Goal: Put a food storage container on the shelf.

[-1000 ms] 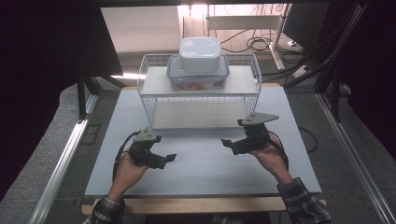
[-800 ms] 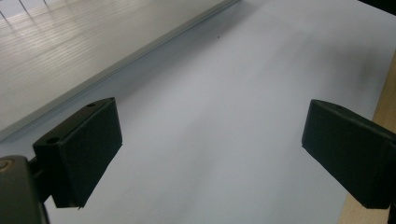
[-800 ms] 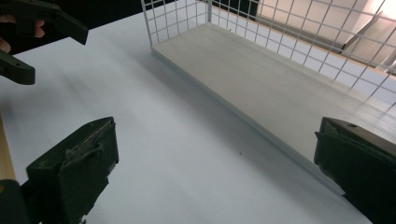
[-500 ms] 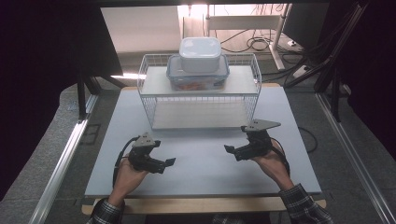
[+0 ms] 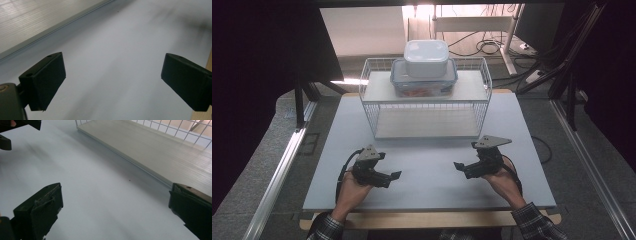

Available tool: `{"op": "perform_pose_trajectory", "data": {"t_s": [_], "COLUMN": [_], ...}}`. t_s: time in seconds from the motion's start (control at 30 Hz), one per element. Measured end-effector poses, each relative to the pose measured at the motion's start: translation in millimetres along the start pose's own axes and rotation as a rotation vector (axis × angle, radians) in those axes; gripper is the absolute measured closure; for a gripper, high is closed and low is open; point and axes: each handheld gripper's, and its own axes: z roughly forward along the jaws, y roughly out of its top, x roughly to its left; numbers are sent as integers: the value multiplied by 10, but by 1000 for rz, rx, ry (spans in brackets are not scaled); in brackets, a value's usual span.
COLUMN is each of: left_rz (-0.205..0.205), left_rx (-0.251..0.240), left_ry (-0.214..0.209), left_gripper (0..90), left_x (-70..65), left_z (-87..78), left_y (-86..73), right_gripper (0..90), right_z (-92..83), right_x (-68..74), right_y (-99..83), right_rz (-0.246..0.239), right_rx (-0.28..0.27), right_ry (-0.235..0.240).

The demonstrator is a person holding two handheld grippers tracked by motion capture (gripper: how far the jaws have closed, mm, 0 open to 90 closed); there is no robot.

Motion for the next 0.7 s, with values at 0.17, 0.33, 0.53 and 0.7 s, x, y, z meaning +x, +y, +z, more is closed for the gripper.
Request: {"op": "perform_pose_trajectory", "data": {"t_s": [0.17,0.33,0.53,0.7], "left_rz": [1,6,7,5], "left_rx": [3,11,21,29], "left_ry": [6,16,34,41], "left_gripper": [56,56,55,54], "left_x": [-4,-14,-11,-4], "left_z": [0,-4,-20,-33], "left_y": [-29,-63,-114,-151], "right_gripper": [0,0,0,0], "right_z": [-12,-42,-90,-140], "right_x": [-5,-14,-32,-47], "right_y": [-39,-83,-143,-188], "right_rz": [6,8,7,10], "right_rx": [-4,-9,-9,-4], "right_ry": [-1,-10,-16,-22]}}
